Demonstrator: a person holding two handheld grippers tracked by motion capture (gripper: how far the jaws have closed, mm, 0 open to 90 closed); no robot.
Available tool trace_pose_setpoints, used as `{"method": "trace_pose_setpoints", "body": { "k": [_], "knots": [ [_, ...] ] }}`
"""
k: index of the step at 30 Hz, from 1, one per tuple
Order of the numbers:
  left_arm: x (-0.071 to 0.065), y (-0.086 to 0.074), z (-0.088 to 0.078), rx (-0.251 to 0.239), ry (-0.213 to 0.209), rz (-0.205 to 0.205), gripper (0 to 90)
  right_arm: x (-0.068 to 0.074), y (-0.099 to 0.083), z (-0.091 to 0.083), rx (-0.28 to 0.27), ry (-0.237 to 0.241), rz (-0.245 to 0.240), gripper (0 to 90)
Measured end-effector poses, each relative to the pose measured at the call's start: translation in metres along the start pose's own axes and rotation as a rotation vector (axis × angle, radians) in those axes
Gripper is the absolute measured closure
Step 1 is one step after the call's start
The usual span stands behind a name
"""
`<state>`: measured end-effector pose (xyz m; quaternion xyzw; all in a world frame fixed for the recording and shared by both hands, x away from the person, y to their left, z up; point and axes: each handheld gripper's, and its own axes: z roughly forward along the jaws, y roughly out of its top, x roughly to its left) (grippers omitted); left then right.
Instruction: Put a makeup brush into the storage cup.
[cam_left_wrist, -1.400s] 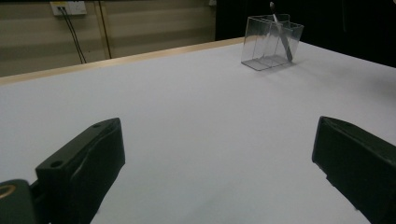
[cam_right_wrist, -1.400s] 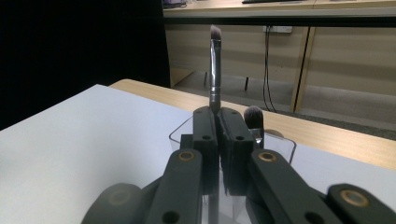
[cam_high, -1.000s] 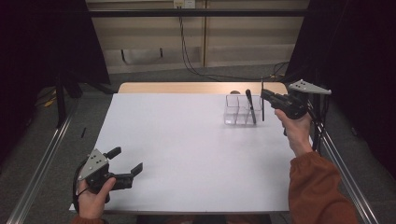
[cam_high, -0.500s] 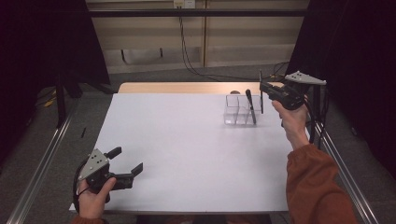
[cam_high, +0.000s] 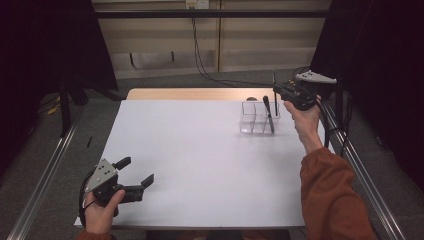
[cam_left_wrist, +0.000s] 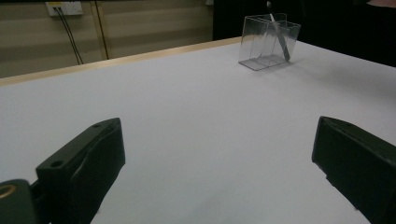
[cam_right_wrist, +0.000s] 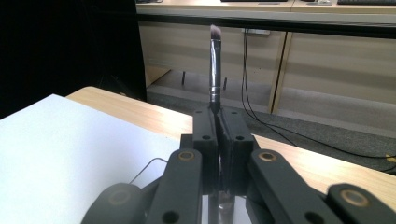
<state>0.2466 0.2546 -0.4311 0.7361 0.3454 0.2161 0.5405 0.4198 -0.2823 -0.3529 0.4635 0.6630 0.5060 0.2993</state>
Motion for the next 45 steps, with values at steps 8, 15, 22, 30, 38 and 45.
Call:
{"method": "trace_pose_setpoints", "body": {
  "k": [8,15,22,30,38,45],
  "knots": [
    [0.000,0.000,-0.001,0.001,0.002,0.001,2.6,0.000,-0.001,0.009,-0.006,-0.019,-0.003,86.8],
    [0.001,-0.001,-0.001,0.001,0.008,-0.004,2.6,-0.001,-0.004,0.016,0.000,-0.041,-0.020,86.8],
    [0.001,-0.001,-0.002,-0.001,0.006,-0.003,2.6,-0.006,-0.010,0.023,-0.002,-0.036,0.012,86.8],
    [0.001,-0.001,-0.002,0.000,0.008,-0.003,2.6,-0.008,-0.016,0.026,0.003,-0.037,0.015,86.7],
    [0.001,-0.001,-0.002,-0.004,0.006,-0.004,2.5,-0.011,-0.025,0.028,0.008,-0.043,0.042,86.7],
    [0.002,-0.001,-0.003,-0.001,0.009,-0.003,2.5,-0.014,-0.034,0.025,0.009,-0.038,0.065,86.7]
  ]
}}
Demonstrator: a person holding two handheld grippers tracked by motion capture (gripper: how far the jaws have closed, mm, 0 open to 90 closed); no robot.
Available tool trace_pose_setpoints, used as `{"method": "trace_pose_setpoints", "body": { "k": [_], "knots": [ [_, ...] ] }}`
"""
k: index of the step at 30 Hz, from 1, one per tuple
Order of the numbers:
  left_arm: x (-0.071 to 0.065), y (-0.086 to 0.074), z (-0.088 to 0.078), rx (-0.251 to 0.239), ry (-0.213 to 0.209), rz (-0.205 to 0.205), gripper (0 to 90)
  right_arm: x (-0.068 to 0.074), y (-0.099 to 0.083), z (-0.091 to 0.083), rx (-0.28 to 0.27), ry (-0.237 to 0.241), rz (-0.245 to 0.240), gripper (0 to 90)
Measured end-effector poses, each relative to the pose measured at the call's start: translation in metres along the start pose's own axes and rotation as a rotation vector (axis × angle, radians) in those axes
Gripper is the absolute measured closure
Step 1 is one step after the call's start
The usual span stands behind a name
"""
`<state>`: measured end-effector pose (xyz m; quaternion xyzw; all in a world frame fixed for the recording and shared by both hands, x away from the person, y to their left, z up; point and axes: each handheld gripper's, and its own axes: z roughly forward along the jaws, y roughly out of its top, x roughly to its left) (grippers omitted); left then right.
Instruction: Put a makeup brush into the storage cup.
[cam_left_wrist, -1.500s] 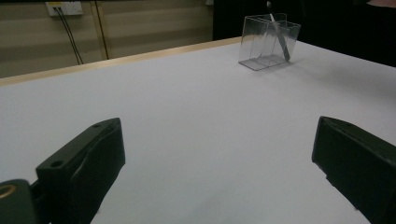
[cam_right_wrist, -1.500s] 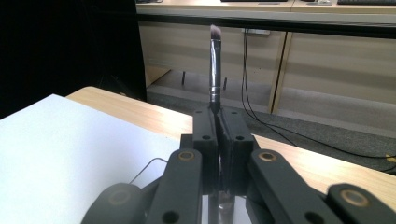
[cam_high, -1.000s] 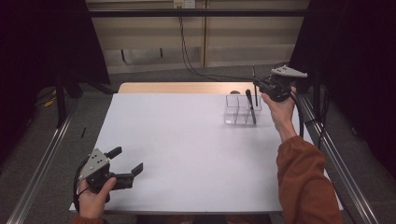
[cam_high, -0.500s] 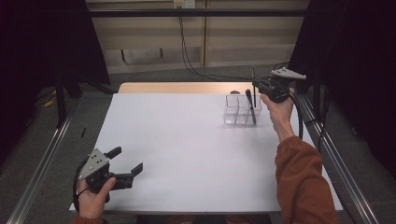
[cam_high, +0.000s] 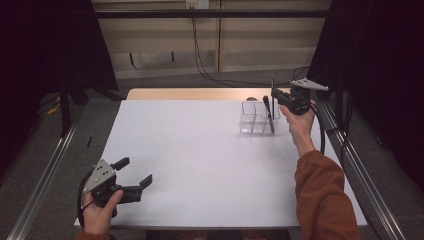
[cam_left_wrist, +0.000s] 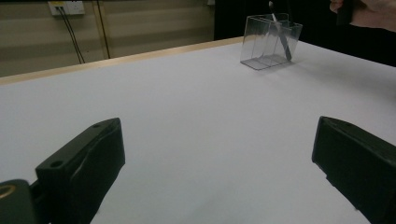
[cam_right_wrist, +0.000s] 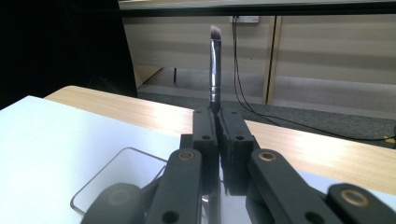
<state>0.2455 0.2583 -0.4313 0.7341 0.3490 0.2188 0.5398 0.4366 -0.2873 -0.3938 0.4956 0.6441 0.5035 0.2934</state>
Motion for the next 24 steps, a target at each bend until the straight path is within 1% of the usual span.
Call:
{"method": "trace_pose_setpoints", "body": {
  "k": [1,5,9,17,24],
  "knots": [
    [0.000,0.000,0.000,0.000,-0.001,0.000,2.5,-0.001,-0.002,0.000,-0.001,0.004,0.012,86.7],
    [0.000,0.000,0.000,0.000,-0.002,0.000,2.5,-0.004,-0.007,0.000,0.007,0.003,0.023,86.7],
    [0.000,0.000,0.000,0.001,-0.002,0.001,2.5,-0.004,-0.012,0.001,0.016,0.004,0.026,86.7],
    [0.000,0.000,0.000,0.002,-0.003,0.003,2.5,-0.002,-0.017,0.000,0.018,0.006,0.028,86.7],
    [-0.001,0.000,0.001,0.002,-0.004,0.001,2.5,-0.006,-0.022,-0.002,0.025,-0.001,0.043,86.6]
  ]
}}
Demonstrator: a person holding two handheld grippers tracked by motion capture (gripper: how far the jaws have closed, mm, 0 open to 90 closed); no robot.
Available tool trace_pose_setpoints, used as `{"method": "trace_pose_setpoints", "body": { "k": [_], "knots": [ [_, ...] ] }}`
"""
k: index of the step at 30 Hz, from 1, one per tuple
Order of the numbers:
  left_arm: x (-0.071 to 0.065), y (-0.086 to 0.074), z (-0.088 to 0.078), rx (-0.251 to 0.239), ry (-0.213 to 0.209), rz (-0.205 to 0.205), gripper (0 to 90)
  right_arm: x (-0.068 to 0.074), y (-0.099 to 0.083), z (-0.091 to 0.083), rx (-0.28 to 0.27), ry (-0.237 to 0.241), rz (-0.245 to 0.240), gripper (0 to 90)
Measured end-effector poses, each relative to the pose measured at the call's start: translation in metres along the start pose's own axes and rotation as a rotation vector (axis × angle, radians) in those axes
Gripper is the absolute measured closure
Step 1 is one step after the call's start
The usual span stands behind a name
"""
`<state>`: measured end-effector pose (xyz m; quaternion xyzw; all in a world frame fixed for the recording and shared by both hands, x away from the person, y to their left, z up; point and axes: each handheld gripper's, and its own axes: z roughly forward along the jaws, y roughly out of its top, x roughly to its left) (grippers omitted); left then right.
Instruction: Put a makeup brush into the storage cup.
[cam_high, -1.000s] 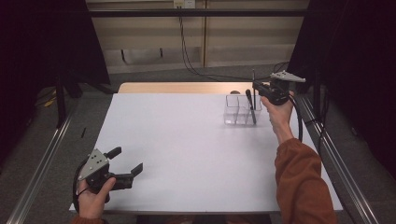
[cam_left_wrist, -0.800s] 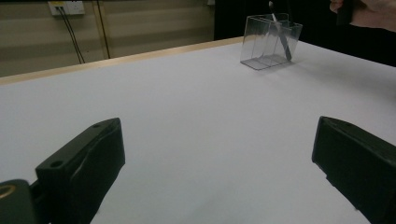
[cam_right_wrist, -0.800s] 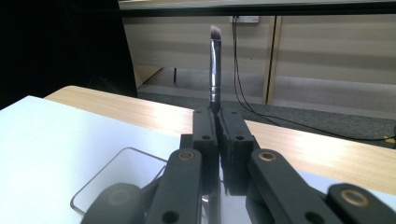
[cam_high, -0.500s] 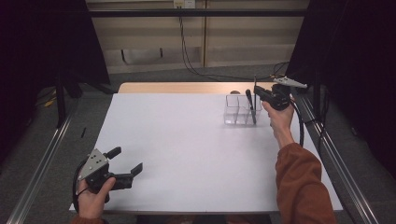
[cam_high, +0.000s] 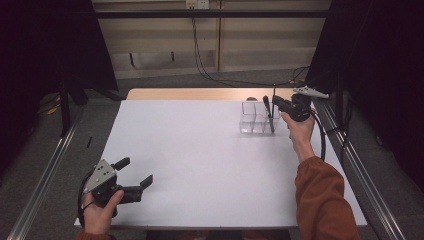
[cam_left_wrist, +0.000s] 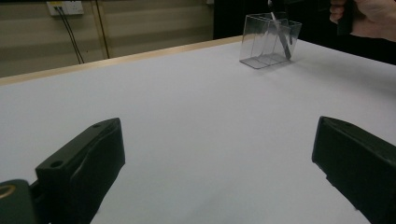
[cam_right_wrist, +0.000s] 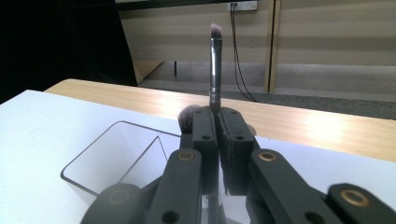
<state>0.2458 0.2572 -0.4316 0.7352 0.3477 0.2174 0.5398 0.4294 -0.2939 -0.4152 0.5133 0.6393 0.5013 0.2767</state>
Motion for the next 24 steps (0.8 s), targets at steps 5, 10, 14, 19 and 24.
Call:
{"method": "trace_pose_setpoints", "body": {
  "k": [5,10,14,19,24],
  "knots": [
    [0.0003,0.0000,0.0001,0.001,0.000,0.002,2.5,-0.0020,-0.0006,-0.0012,-0.005,-0.004,0.009,86.6],
    [0.0002,-0.0001,-0.0002,0.001,0.000,0.000,2.5,-0.0018,-0.0015,-0.0012,0.002,0.008,0.015,86.5],
    [-0.0001,-0.0002,0.0001,-0.002,0.000,-0.001,2.5,-0.0020,-0.0019,-0.0011,0.002,0.000,0.012,83.6],
    [-0.0002,-0.0002,-0.0001,-0.003,0.002,-0.001,2.5,-0.0024,-0.0021,-0.0016,0.004,-0.002,0.015,79.2],
    [-0.0001,0.0001,0.0001,-0.001,0.000,0.000,2.5,-0.0030,-0.0022,-0.0041,-0.002,0.011,0.017,73.0]
  ]
}}
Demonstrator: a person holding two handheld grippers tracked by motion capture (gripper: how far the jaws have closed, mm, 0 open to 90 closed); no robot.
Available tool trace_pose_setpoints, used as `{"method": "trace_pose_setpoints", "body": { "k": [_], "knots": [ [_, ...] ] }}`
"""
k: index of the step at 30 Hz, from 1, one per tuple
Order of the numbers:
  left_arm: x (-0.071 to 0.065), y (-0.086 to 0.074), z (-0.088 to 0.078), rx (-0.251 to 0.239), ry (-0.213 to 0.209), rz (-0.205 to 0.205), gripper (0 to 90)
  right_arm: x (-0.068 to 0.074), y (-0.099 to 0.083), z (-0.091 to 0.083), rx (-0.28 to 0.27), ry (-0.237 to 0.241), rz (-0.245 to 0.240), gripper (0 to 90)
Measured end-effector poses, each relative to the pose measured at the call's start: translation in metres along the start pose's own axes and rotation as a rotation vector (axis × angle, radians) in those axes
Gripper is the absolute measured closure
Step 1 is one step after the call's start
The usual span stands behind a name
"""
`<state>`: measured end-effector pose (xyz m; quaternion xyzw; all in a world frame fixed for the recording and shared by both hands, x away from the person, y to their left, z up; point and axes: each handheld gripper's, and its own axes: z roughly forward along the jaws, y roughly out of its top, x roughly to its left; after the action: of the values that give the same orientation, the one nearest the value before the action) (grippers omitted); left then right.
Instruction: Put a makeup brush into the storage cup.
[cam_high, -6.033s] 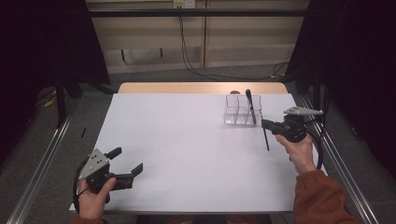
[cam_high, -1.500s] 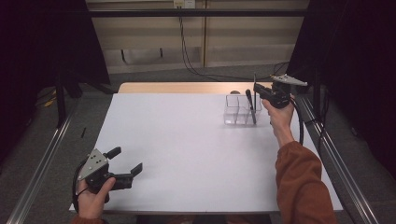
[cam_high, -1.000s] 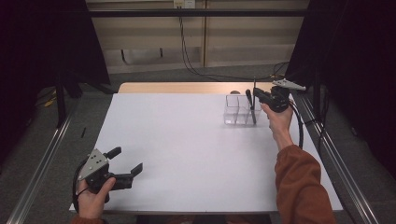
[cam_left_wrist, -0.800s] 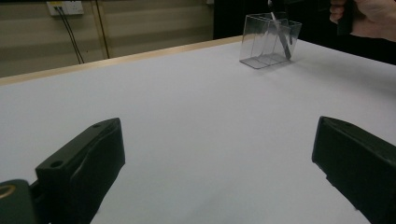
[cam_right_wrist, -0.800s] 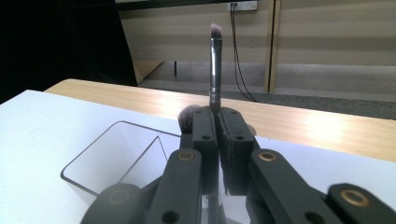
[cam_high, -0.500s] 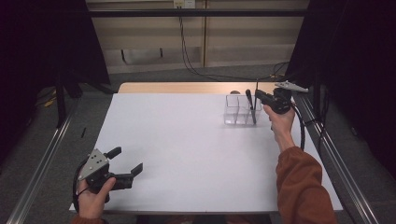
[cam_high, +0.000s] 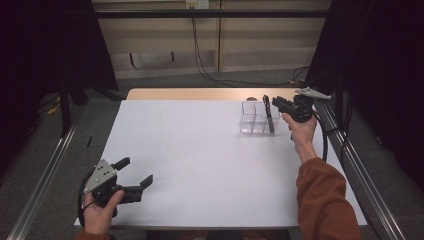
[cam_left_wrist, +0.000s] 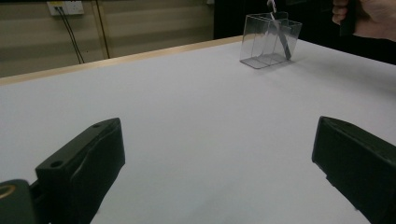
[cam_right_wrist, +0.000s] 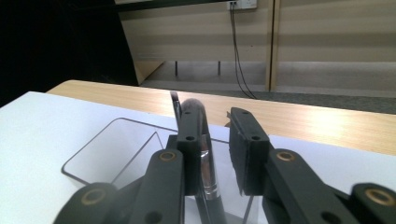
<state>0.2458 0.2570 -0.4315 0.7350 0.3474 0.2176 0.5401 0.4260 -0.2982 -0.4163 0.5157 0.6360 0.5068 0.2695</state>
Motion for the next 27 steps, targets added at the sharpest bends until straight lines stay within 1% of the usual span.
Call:
{"method": "trace_pose_setpoints", "body": {
  "k": [2,5,9,11,12,13,14,15,17,20,22,24,26,27],
  "knots": [
    [0.000,0.000,0.000,-0.001,0.002,-0.003,2.5,0.000,0.000,-0.001,-0.004,0.002,0.000,69.2],
    [0.000,0.000,0.001,0.001,0.001,-0.002,2.5,0.001,-0.002,-0.002,-0.007,0.013,0.005,59.9],
    [0.001,0.001,0.003,0.003,0.005,-0.009,2.5,0.001,-0.004,-0.003,0.005,0.020,-0.007,43.8],
    [0.002,0.001,0.004,0.008,0.009,-0.010,2.5,0.001,-0.004,-0.004,0.007,0.021,-0.024,38.5],
    [0.002,0.001,0.004,0.008,0.010,-0.015,2.6,0.002,-0.004,-0.005,0.007,0.027,-0.028,33.5],
    [0.002,0.000,0.005,0.007,0.011,-0.017,2.6,0.001,-0.003,-0.006,0.002,0.022,-0.030,26.8],
    [0.002,0.000,0.005,0.008,0.012,-0.019,2.6,0.001,-0.003,-0.007,-0.003,0.024,-0.026,26.0],
    [0.003,0.000,0.005,0.011,0.012,-0.019,2.7,-0.001,-0.002,-0.008,-0.007,0.020,-0.024,23.2],
    [0.003,0.000,0.005,0.012,0.012,-0.019,2.7,-0.003,-0.002,-0.010,-0.013,0.010,-0.002,14.1],
    [0.003,0.000,0.005,0.013,0.014,-0.016,2.7,-0.003,-0.001,-0.012,-0.019,-0.023,-0.006,5.1],
    [0.003,0.000,0.004,0.014,0.017,-0.014,2.7,-0.002,0.000,-0.014,-0.024,-0.018,0.004,2.8],
    [0.002,0.000,0.002,0.011,0.017,-0.012,2.7,-0.001,-0.001,-0.014,-0.022,-0.008,-0.014,0.1],
    [0.001,0.000,0.001,0.011,0.020,-0.010,2.7,0.001,-0.002,-0.015,-0.019,0.007,-0.026,0.2],
    [0.001,-0.001,0.000,0.010,0.020,-0.008,2.7,0.002,-0.002,-0.016,-0.009,0.012,-0.028,0.3]
  ]
}}
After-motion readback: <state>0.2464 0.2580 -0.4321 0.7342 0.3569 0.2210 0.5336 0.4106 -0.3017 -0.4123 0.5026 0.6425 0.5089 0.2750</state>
